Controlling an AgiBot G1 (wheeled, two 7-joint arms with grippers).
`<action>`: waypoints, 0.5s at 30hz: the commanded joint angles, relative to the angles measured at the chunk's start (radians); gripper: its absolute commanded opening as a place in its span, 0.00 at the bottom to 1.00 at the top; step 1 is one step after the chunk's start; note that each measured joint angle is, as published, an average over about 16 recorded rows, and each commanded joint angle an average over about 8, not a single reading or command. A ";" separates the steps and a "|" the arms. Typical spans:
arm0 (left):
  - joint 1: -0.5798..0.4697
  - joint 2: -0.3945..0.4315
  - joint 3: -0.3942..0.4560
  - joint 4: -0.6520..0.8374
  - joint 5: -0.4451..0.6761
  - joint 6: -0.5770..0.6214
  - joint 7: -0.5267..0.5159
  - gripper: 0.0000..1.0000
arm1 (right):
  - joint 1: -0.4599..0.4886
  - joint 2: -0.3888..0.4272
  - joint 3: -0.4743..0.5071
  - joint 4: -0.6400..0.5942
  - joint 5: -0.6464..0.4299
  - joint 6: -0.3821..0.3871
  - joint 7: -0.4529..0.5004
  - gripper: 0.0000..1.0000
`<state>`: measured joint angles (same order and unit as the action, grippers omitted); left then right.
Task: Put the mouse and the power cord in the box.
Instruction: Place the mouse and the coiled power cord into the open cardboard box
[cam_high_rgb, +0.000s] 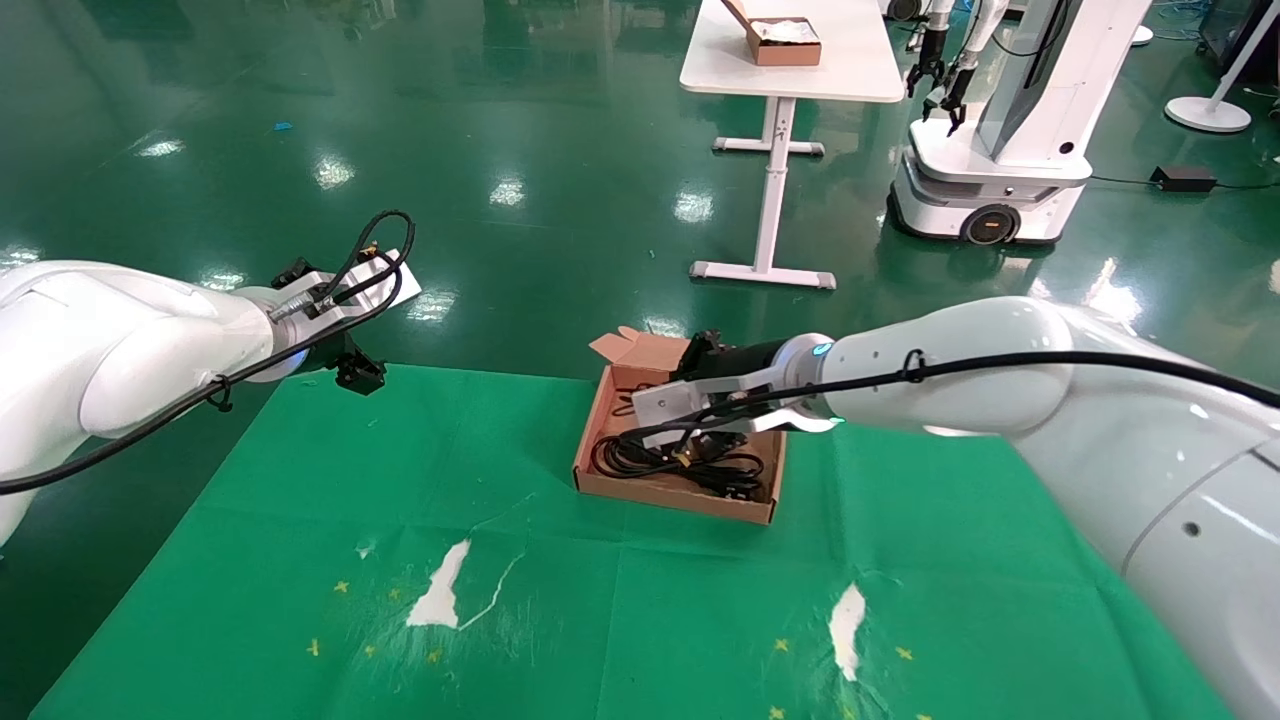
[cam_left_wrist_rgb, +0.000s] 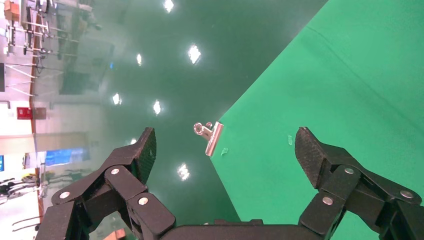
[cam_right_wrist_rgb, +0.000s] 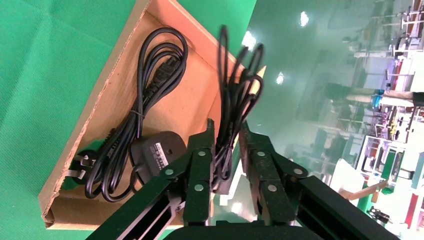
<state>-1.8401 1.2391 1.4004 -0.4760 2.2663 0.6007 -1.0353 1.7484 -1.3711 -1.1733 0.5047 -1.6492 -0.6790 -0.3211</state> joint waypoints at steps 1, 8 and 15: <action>0.000 0.000 0.000 0.000 0.000 0.000 0.000 1.00 | 0.001 0.000 0.002 0.002 -0.002 -0.002 -0.001 1.00; 0.000 0.000 0.000 -0.001 0.001 0.000 0.000 1.00 | 0.004 0.001 0.007 0.007 -0.005 -0.008 -0.001 1.00; 0.000 0.000 0.000 -0.001 0.001 0.000 0.000 1.00 | 0.005 0.001 0.010 0.010 -0.007 -0.011 -0.002 1.00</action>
<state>-1.8398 1.2391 1.4006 -0.4773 2.2674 0.6007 -1.0358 1.7531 -1.3697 -1.1634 0.5147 -1.6560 -0.6898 -0.3225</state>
